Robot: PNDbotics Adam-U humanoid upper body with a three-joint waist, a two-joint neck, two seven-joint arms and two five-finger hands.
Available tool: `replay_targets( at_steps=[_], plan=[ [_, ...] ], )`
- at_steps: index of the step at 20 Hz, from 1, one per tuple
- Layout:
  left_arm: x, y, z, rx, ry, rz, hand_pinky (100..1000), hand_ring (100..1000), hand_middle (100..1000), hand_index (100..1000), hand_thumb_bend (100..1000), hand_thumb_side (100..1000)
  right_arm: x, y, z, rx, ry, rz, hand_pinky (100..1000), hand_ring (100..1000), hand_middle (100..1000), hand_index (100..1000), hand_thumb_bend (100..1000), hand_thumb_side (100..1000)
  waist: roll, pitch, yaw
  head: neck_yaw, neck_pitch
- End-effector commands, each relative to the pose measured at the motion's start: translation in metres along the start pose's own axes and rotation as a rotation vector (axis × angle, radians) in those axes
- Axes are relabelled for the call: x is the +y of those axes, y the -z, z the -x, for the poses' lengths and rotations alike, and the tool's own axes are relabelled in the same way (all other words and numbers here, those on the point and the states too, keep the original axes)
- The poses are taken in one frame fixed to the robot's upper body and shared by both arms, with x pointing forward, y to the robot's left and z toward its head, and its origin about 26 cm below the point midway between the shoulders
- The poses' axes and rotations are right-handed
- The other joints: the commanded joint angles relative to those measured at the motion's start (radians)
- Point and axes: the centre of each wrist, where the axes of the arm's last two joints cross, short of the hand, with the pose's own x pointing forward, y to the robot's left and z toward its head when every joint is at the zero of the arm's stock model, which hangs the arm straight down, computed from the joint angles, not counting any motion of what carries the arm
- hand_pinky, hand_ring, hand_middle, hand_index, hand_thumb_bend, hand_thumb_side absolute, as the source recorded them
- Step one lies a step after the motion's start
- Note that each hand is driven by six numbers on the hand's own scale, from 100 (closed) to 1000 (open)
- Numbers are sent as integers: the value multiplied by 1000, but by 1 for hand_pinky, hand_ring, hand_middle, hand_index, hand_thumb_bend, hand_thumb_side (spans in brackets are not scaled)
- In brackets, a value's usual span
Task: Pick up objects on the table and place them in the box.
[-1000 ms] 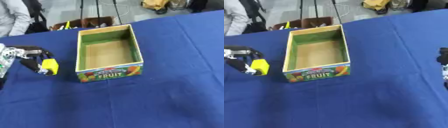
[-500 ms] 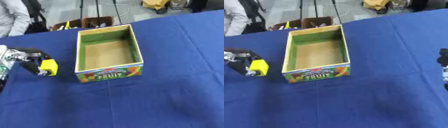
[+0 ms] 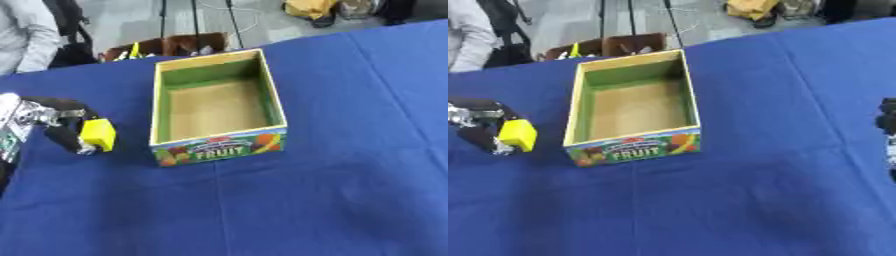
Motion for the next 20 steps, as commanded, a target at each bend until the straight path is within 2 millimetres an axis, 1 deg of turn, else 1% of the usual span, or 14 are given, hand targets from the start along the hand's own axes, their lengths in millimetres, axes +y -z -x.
replay_targets(
  at_steps=[1, 2, 5, 7, 9, 12, 13, 14, 17, 18, 20],
  plan=[
    [9, -8, 6, -16, 37, -1, 505, 640, 642, 797, 416, 554, -2, 4, -5, -28, -13, -5, 642, 792, 511, 664, 100, 621, -4, -13, 0, 2, -9],
    [9, -8, 6, -17, 36, -17, 479, 616, 610, 757, 389, 573, -2, 4, -5, -27, -13, -5, 642, 793, 511, 664, 100, 621, -3, -12, 0, 1, -9],
    [8, -8, 7, -14, 33, -57, 446, 583, 557, 691, 369, 597, -2, 4, -5, -26, -15, -5, 642, 793, 511, 664, 100, 620, -3, -12, 0, 1, -9],
    [8, -9, 8, -5, 29, -76, 399, 542, 515, 654, 306, 625, -2, 4, -5, -24, -15, -6, 643, 793, 511, 664, 100, 620, -3, -14, 1, 0, -8],
    [8, -10, 9, 10, 22, -87, 370, 521, 489, 623, 259, 644, -2, 3, -5, -21, -15, -6, 643, 793, 511, 664, 100, 620, -3, -17, 3, -1, -6],
    [10, -12, 12, 30, 12, -119, 351, 508, 475, 607, 168, 683, -2, 3, -4, -16, -14, -6, 642, 793, 511, 664, 100, 619, -3, -22, 6, -5, -3],
    [11, -14, 13, 37, 12, -133, 345, 505, 475, 607, 114, 700, -2, 3, -4, -14, -13, -6, 642, 793, 511, 664, 100, 619, -3, -24, 7, -6, -2],
    [13, -16, 14, 44, 13, -152, 338, 501, 472, 605, 100, 714, -3, 2, -4, -13, -13, -6, 642, 793, 511, 664, 100, 619, -4, -26, 9, -7, 0],
    [18, -21, 15, 71, 26, -211, 336, 495, 472, 608, 100, 761, -3, 2, -4, -10, -11, -5, 642, 792, 511, 664, 100, 619, -5, -30, 11, -9, 2],
    [20, -23, 15, 79, 33, -228, 336, 493, 470, 607, 100, 769, -3, 2, -4, -9, -11, -5, 642, 792, 511, 664, 100, 619, -5, -32, 12, -10, 3],
    [25, -27, 15, 97, 50, -255, 336, 491, 474, 613, 100, 758, -3, 1, -4, -6, -10, -4, 642, 792, 511, 664, 100, 618, -6, -35, 14, -12, 5]
  ],
)
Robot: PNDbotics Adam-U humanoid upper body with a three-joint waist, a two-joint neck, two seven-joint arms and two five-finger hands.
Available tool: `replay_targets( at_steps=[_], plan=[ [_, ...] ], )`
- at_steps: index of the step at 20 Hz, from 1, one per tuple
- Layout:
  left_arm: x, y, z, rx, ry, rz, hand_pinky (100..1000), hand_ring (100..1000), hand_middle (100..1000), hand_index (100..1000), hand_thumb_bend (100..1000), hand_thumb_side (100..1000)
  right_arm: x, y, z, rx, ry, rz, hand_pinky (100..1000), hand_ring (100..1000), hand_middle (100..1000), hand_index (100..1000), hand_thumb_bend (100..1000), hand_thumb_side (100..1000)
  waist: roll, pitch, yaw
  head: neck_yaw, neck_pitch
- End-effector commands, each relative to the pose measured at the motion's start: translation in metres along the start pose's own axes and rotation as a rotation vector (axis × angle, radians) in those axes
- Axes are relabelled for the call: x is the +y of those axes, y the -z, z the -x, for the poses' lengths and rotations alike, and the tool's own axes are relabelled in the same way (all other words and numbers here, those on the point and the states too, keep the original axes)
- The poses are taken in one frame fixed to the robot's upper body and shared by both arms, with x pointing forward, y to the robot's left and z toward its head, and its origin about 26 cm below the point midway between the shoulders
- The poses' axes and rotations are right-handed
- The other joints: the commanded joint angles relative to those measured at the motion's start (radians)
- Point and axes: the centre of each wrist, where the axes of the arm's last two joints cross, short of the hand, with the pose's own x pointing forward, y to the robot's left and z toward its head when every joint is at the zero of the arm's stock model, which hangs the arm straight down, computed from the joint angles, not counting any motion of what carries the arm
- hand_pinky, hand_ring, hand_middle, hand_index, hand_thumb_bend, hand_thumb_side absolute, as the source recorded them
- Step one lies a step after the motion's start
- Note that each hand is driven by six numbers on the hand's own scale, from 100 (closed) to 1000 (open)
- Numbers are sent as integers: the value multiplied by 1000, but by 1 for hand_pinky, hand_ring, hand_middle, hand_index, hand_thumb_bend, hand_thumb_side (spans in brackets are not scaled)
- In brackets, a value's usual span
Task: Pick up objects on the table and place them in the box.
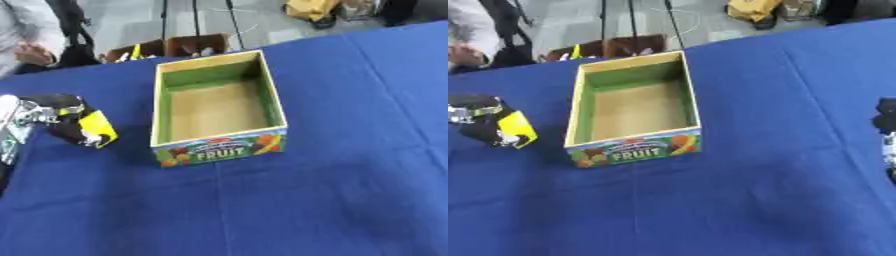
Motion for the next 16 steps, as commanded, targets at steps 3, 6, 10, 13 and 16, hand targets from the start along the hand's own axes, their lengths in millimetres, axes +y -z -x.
replay_targets(
  at_steps=[3, 6, 10, 13, 16],
  plan=[
    [32, -23, 15, 68, 55, -101, 336, 492, 488, 626, 100, 731, -3, 2, -4, -15, -3, 2, 641, 791, 511, 664, 100, 619, -8, -25, 5, -6, 6],
    [38, -27, 14, 67, 57, -130, 326, 485, 479, 617, 100, 732, -3, 2, -4, -13, -1, 4, 641, 791, 511, 664, 100, 618, -8, -29, 6, -8, 7],
    [56, -35, 7, 47, 58, -208, 306, 474, 465, 602, 100, 724, -3, 2, -4, -11, 1, 3, 642, 791, 511, 664, 100, 618, -8, -32, 6, -15, 8],
    [73, -42, -2, 20, 71, -275, 295, 470, 465, 601, 100, 731, -3, 2, -4, -11, 2, 1, 641, 791, 511, 664, 100, 617, -6, -34, 5, -16, 9],
    [88, -44, -15, -7, 81, -336, 284, 465, 460, 594, 100, 735, -3, 3, -4, -12, 3, 0, 641, 791, 511, 664, 100, 616, -2, -35, 1, -14, 7]
  ],
)
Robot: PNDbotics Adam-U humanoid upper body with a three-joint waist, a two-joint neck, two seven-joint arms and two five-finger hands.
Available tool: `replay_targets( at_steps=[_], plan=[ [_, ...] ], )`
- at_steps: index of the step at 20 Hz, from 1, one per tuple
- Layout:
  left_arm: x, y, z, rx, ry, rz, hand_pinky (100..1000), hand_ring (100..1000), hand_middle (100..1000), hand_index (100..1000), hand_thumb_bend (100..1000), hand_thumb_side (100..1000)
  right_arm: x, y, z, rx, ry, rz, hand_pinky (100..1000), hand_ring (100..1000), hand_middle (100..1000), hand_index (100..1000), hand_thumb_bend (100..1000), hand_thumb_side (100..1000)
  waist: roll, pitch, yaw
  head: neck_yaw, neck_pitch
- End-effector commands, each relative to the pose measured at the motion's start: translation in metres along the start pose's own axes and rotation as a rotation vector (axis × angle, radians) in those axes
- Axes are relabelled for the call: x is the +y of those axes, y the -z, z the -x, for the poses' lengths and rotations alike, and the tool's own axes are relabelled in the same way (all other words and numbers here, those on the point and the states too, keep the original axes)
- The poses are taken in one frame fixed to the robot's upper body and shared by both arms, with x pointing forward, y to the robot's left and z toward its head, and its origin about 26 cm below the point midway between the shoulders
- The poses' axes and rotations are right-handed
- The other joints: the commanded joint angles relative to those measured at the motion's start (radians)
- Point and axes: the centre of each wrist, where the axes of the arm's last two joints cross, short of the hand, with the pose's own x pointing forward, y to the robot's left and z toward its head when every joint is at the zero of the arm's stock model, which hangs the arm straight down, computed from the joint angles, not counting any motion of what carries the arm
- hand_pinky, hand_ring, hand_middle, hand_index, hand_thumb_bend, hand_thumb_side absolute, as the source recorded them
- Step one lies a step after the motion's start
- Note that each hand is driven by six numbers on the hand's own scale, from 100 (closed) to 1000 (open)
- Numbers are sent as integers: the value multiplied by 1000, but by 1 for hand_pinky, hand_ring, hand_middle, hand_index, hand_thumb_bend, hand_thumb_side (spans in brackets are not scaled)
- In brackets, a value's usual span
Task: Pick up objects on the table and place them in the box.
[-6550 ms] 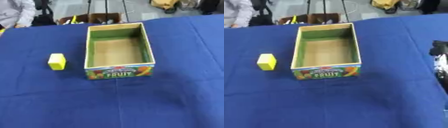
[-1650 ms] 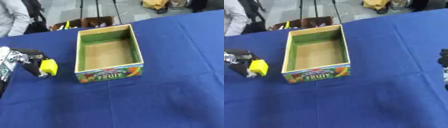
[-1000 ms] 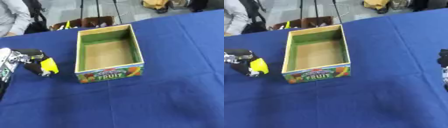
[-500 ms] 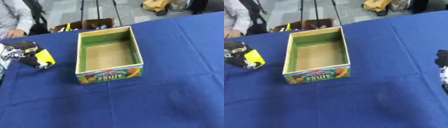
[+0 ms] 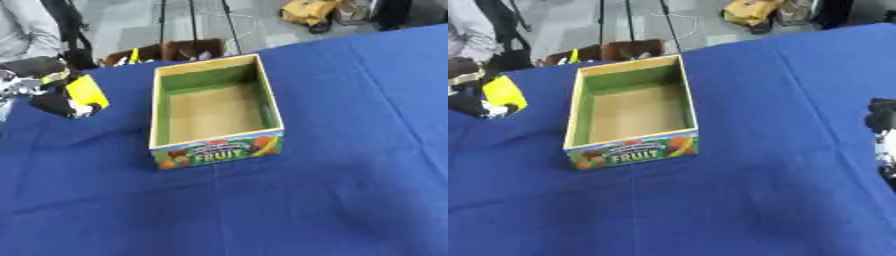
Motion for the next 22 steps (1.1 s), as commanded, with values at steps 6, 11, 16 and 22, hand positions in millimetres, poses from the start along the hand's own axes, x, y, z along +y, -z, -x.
replay_targets(
  at_steps=[6, 11, 16, 22],
  plan=[
    [59, 2, -33, -74, 8, -225, 264, 460, 443, 570, 100, 738, -2, 6, -6, -27, 9, -3, 640, 790, 511, 664, 100, 614, 3, -25, -18, 14, 0],
    [74, 14, -62, -159, -23, -307, 249, 455, 436, 559, 100, 723, 1, 11, -8, -42, 29, -11, 639, 789, 511, 663, 100, 611, 8, -21, -41, 35, -9],
    [73, 28, -86, -214, -54, -312, 241, 453, 433, 556, 100, 710, 4, 16, -11, -57, 52, -17, 639, 789, 511, 663, 100, 608, 12, -13, -69, 61, -21],
    [52, 50, -98, -200, -85, -243, 244, 455, 433, 554, 100, 693, 5, 18, -12, -59, 67, -19, 639, 790, 511, 664, 100, 605, 14, -13, -81, 70, -23]
  ],
)
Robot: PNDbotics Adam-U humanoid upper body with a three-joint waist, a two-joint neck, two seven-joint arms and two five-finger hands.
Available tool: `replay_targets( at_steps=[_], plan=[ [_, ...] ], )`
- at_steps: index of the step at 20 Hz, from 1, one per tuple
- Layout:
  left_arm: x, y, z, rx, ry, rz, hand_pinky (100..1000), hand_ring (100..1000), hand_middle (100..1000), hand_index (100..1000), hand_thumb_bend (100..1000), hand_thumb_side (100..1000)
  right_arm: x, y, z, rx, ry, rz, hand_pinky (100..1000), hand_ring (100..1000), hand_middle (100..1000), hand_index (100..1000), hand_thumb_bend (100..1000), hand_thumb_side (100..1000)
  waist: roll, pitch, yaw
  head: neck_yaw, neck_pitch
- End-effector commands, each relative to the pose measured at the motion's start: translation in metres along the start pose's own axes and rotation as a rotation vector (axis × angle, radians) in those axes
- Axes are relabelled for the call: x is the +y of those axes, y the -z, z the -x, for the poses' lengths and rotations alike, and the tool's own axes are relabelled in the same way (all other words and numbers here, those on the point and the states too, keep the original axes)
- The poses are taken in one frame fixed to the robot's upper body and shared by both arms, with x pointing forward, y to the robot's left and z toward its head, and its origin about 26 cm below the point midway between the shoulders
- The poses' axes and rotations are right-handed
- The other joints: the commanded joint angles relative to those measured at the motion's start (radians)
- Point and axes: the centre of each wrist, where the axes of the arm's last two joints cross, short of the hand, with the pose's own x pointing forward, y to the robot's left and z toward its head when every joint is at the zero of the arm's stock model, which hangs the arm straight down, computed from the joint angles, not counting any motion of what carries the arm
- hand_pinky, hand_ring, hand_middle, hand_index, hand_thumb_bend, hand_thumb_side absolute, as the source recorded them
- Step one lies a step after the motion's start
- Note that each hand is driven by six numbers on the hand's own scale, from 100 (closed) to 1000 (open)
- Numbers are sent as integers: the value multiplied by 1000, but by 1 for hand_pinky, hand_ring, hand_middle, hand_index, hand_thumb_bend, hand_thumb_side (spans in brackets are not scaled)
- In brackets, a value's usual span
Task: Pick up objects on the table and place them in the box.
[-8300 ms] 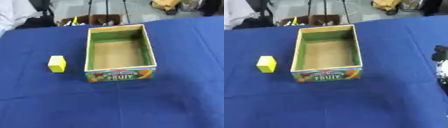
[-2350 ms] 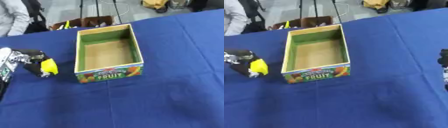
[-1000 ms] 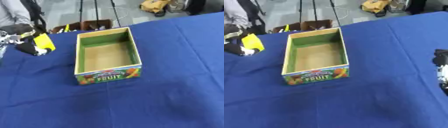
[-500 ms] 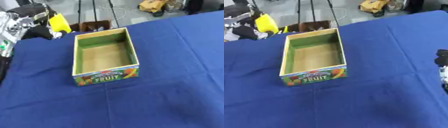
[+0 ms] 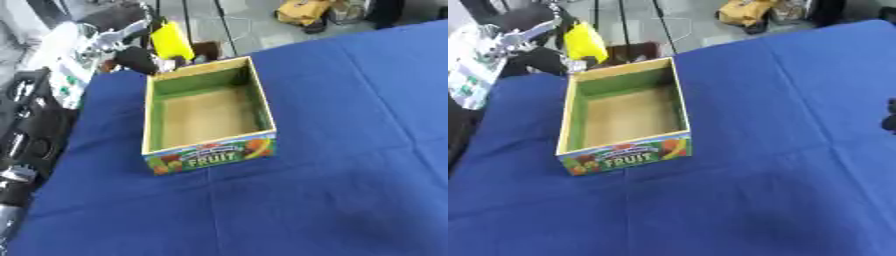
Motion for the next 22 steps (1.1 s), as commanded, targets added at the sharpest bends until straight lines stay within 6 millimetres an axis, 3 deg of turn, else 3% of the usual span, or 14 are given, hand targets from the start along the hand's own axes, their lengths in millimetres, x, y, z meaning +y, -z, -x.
replay_targets(
  at_steps=[1, 8, 9, 13, 18, 22],
  plan=[
    [5, 6, -1, 14, 29, -6, 245, 455, 432, 554, 100, 691, -1, 6, -6, -29, 9, -4, 639, 790, 511, 663, 100, 605, -5, -15, -3, 8, -11],
    [-26, 18, -5, 45, 65, 104, 264, 463, 443, 564, 100, 678, 2, 11, -8, -45, 29, -8, 638, 789, 510, 663, 100, 603, -2, -4, -25, 16, -21],
    [-30, 19, -5, 58, 74, 122, 273, 468, 449, 571, 100, 645, 2, 11, -8, -47, 32, -7, 638, 789, 510, 663, 100, 602, -3, -3, -27, 17, -24],
    [-47, 22, -6, 86, 88, 179, 302, 484, 462, 591, 100, 684, 3, 13, -9, -53, 41, -8, 638, 788, 510, 662, 100, 602, -4, 0, -31, 23, -33],
    [-66, 26, -11, 99, 108, 270, 347, 507, 500, 682, 100, 698, 4, 14, -10, -60, 49, -7, 638, 787, 510, 662, 100, 603, -9, 4, -35, 25, -45],
    [-68, 27, -13, 137, 151, 318, 424, 584, 600, 785, 100, 736, 4, 14, -10, -60, 51, -7, 638, 787, 510, 662, 100, 604, -11, 5, -34, 26, -44]
  ],
)
